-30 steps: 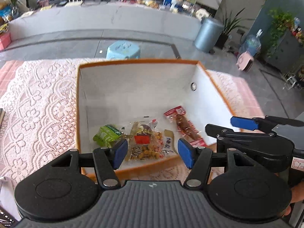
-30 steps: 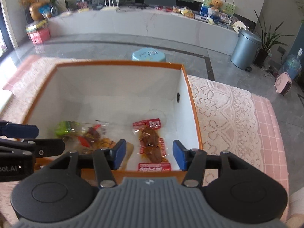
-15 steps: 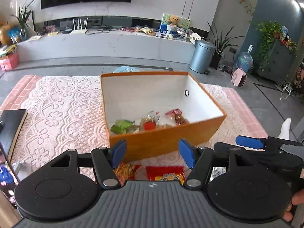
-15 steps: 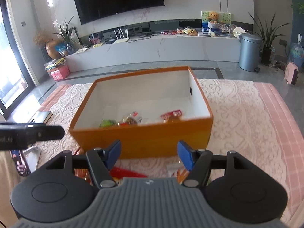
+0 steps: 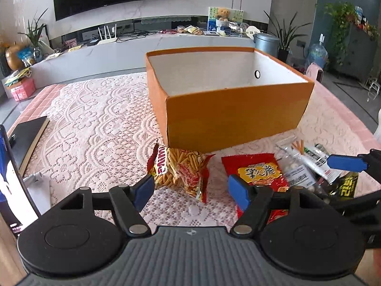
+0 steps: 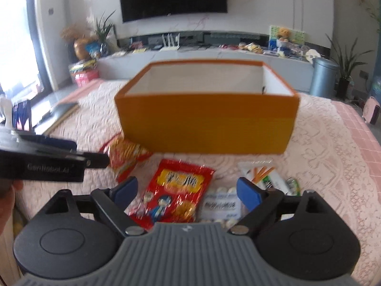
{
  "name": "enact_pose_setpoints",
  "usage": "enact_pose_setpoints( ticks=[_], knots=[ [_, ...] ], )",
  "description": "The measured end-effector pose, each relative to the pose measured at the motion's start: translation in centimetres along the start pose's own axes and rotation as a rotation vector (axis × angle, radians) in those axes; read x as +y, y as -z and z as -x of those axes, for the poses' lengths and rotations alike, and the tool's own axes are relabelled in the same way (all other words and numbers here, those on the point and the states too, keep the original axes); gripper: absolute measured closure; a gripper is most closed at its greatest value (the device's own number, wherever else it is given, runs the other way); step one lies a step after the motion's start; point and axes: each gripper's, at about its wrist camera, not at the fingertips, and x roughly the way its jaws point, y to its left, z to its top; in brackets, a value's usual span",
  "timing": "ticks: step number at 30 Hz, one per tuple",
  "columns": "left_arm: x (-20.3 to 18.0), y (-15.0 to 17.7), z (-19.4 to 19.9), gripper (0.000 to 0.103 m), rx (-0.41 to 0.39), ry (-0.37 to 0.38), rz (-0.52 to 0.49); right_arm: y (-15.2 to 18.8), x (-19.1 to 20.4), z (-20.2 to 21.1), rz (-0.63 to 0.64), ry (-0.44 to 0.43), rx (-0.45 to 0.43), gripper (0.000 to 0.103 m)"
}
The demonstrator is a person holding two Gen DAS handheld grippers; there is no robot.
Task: Organize snacks
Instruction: 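Lower the left tool onto the Mimi bag while the right tool lowers onto the red bag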
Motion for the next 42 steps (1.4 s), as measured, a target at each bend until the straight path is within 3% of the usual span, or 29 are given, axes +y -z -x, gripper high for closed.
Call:
enact_pose_setpoints(
  ticks=[4,10,29,35,38,42],
  knots=[
    [0.1,0.2,-0.9,0.015,0.001,0.021,-0.024,0.9,0.5,-1.2,0.016,0.006,0.029,0.009],
    [0.6,0.1,-3.5,0.015,0.023,-0.023,-0.078,0.8,0.0,-2.6,-0.017,0.026,0.054,0.007],
    [2.0,0.6,-6.9,0.011,0.035,-0.031,-0.034,0.7,0.9,-6.3,-0.031,0.012,0.093,0.004],
    [1.8,0.7,-7.2,0.022,0.043,-0.021,-0.043,0.7,1.5,-7.0,-0.017,0.012,0.105,0.004],
    [2.1,0.7,-6.9,0.034,0.041,-0.007,-0.013,0.8,1.9,-7.2,0.001,0.018,0.105,0.004],
    [2.4,0.9,-6.1,0.037,0.030,0.002,0.049,0.9,2.4,-7.3,0.047,0.033,0.089,0.004]
  ],
)
